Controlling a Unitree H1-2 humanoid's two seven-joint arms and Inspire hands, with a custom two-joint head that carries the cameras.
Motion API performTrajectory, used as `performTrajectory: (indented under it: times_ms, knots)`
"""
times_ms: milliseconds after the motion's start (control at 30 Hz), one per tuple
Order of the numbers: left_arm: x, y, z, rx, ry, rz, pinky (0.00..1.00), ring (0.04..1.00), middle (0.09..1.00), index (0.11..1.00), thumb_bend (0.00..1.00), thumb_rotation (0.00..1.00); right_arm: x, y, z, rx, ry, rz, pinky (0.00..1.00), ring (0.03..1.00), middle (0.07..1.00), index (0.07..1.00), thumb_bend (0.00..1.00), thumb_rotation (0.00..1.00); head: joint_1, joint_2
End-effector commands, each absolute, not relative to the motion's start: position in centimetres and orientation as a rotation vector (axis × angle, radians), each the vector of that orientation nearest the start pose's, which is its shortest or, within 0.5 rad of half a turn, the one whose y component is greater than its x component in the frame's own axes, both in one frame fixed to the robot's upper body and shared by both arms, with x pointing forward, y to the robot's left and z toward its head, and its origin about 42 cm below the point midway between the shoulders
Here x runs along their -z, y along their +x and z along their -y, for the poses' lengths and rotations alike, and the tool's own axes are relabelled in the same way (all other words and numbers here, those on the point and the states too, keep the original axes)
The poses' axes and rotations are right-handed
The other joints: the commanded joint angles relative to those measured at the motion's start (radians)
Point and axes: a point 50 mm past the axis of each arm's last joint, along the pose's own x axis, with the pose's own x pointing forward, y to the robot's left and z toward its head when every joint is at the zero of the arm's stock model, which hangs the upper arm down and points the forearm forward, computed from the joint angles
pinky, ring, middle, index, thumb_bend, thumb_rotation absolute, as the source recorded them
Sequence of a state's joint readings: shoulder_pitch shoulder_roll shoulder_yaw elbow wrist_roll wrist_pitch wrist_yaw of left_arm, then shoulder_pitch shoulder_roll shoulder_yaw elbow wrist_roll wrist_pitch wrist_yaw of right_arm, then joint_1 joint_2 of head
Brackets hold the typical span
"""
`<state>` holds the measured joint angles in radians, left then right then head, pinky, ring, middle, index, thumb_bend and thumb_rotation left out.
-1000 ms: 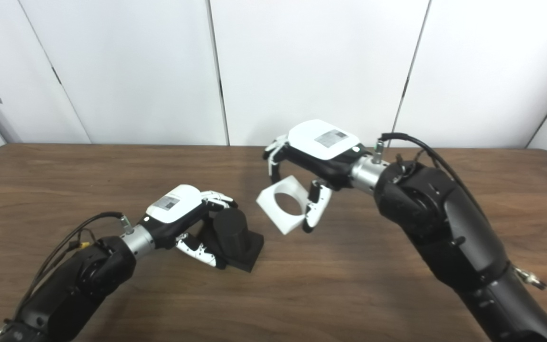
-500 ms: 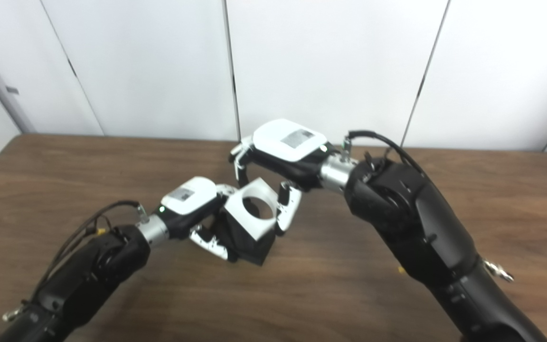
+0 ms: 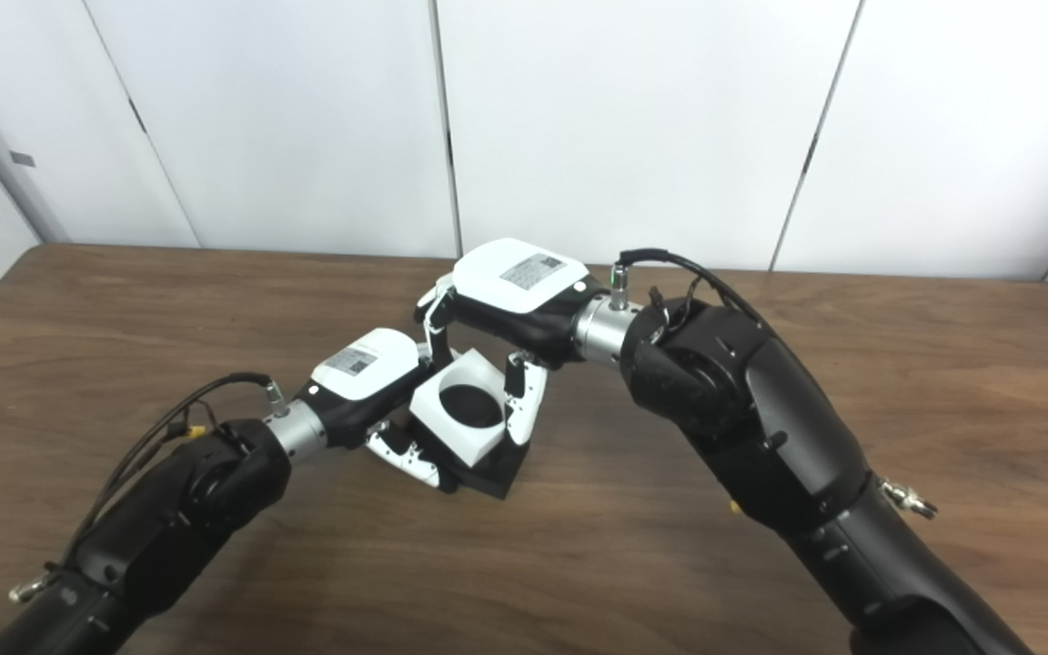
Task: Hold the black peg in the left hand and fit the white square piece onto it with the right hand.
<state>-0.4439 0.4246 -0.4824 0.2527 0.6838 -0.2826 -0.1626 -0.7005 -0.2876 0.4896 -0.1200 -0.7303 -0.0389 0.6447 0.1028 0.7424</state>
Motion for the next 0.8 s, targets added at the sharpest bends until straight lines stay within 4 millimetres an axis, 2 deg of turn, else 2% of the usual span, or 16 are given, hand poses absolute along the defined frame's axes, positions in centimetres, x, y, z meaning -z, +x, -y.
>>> performTrajectory:
  times_ms: [0, 433, 767]
  knots:
    - [-11.9, 37.4, -20.0, 0.821, 1.287, 0.292, 0.78, 0.842, 0.82, 0.485, 0.52, 0.07, -32.1, 39.8, 9.2, -0.803, -1.397, 0.676, 0.88, 0.88, 0.828, 0.482, 0.52, 0.14, 0.0, 0.001]
    - [-12.1, 37.1, -20.3, 0.817, 1.281, 0.296, 0.78, 0.839, 0.823, 0.485, 0.52, 0.07, -31.6, 40.2, 9.9, -0.802, -1.399, 0.649, 0.9, 0.882, 0.825, 0.481, 0.52, 0.14, -0.002, 0.006]
    - [-12.2, 37.1, -20.1, 0.817, 1.279, 0.297, 0.78, 0.842, 0.824, 0.485, 0.52, 0.07, -30.7, 40.6, 9.8, -0.806, -1.401, 0.634, 0.89, 0.882, 0.823, 0.481, 0.52, 0.14, -0.001, 0.009]
